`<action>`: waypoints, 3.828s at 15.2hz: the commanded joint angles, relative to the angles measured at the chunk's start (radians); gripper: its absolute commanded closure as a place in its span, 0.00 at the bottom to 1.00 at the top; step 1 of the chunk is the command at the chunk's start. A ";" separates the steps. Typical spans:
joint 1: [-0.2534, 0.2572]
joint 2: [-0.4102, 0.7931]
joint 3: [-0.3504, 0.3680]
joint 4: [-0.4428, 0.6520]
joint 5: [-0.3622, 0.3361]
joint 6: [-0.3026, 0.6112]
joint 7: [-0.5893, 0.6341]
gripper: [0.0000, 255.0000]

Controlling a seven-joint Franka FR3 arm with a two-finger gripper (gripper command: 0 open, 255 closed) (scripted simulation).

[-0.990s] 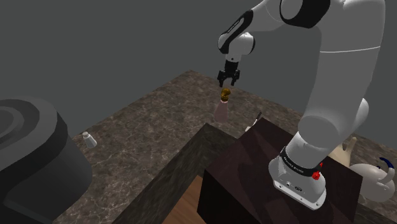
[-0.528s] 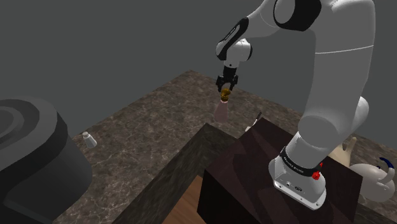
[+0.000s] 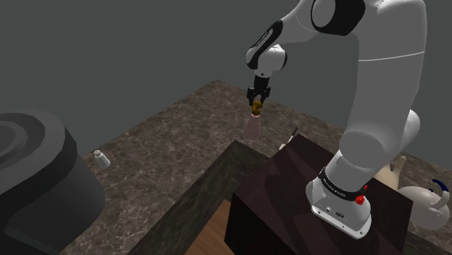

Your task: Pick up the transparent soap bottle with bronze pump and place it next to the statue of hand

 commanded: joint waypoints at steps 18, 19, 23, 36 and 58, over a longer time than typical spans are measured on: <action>0.015 -0.097 -0.022 0.008 -0.043 -0.100 0.036 1.00; 0.016 -0.106 -0.024 0.010 -0.048 -0.110 0.039 1.00; 0.020 -0.141 -0.031 0.021 -0.064 -0.153 0.053 1.00; 0.029 -0.236 -0.045 0.079 -0.108 -0.299 0.092 1.00; 0.031 -0.324 -0.053 0.266 -0.148 -0.568 0.140 1.00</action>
